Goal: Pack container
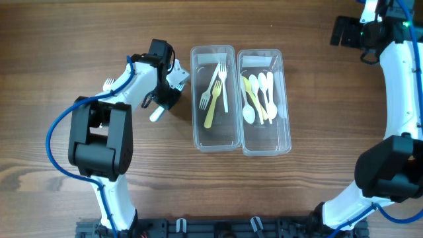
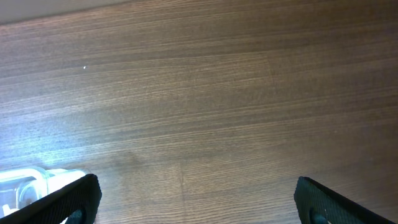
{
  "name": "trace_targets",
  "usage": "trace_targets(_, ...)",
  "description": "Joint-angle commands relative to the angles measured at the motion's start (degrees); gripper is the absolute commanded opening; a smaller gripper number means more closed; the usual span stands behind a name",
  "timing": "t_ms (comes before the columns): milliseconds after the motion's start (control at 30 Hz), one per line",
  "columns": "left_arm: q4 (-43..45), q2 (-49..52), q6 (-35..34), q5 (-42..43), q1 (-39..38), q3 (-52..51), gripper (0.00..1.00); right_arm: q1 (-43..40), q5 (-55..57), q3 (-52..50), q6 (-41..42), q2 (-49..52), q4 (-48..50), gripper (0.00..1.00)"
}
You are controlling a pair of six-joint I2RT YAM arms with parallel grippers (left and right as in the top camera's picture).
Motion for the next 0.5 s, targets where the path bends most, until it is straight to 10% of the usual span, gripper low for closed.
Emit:
trace_targets(0,-0.1,2.9,-2.4,-2.4,0.1,-0.9,0.04,0.2,0.4,0.6,-0.7,-0.7,0.1,1.0)
trace_targets(467,0.1,-5.9,-8.8,-4.4,4.3,1.5,0.04,0.2,0.4,0.6,-0.7,-0.7,0.1,1.0)
